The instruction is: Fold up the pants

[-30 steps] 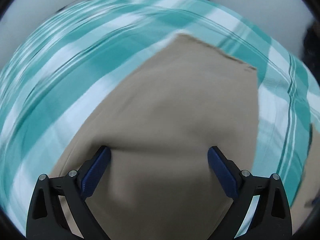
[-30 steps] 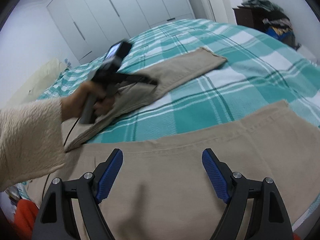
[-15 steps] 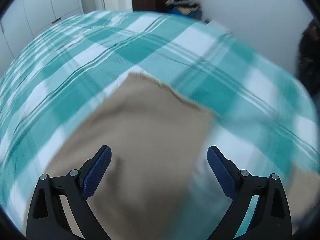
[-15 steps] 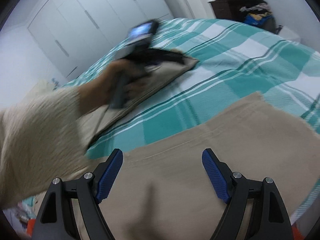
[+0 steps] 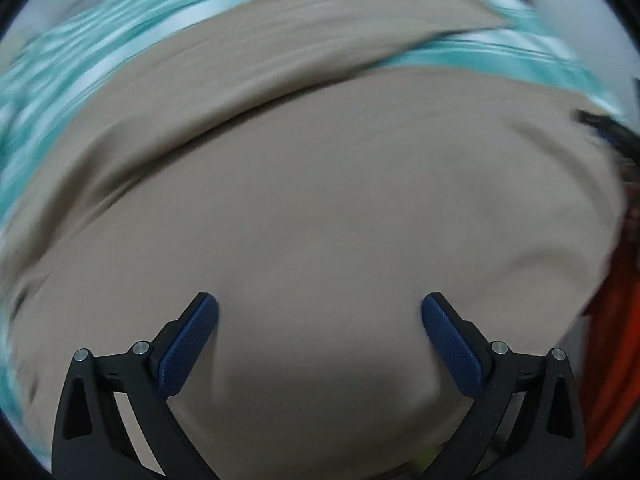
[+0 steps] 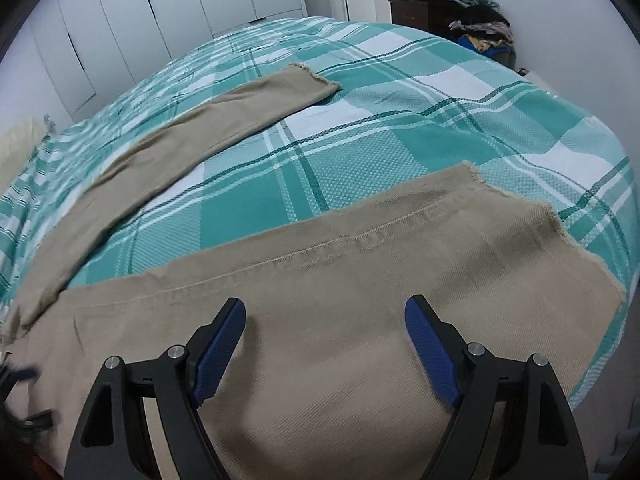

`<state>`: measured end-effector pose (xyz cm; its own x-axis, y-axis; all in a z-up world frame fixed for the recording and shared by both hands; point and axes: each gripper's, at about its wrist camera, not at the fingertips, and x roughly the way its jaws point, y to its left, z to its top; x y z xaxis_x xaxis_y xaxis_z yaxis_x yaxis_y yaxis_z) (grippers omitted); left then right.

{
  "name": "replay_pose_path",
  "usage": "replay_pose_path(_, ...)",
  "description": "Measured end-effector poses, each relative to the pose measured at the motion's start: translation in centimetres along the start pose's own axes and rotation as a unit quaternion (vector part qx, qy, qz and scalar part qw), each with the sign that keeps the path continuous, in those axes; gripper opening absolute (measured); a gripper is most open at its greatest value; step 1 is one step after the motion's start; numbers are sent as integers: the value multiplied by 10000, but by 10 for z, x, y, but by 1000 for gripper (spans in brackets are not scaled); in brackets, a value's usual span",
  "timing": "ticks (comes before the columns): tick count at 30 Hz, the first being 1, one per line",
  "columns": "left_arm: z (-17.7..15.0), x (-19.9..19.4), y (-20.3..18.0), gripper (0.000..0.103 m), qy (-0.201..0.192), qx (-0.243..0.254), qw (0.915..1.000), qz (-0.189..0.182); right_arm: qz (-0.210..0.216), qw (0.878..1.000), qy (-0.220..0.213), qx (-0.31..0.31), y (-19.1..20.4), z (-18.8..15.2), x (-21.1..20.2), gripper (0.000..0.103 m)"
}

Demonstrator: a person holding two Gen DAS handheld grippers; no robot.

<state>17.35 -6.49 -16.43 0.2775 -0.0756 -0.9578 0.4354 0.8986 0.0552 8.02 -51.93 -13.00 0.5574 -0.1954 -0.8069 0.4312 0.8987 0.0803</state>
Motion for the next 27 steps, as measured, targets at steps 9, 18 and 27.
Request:
replay_pose_path(9, -73, -18, 97, 102, -487, -1084, 9902, 738, -702, 9969, -158, -307, 20, -11, 5, 84)
replay_pose_path(18, -93, -22, 100, 103, -827, -1083, 9878, 747, -1284, 9907, -194, -410, 36, -18, 10, 89)
replay_pose_path(27, -95, -21, 98, 103, -868, -1064, 9877, 749, 139, 9921, -659, -1056, 110, -49, -64, 96)
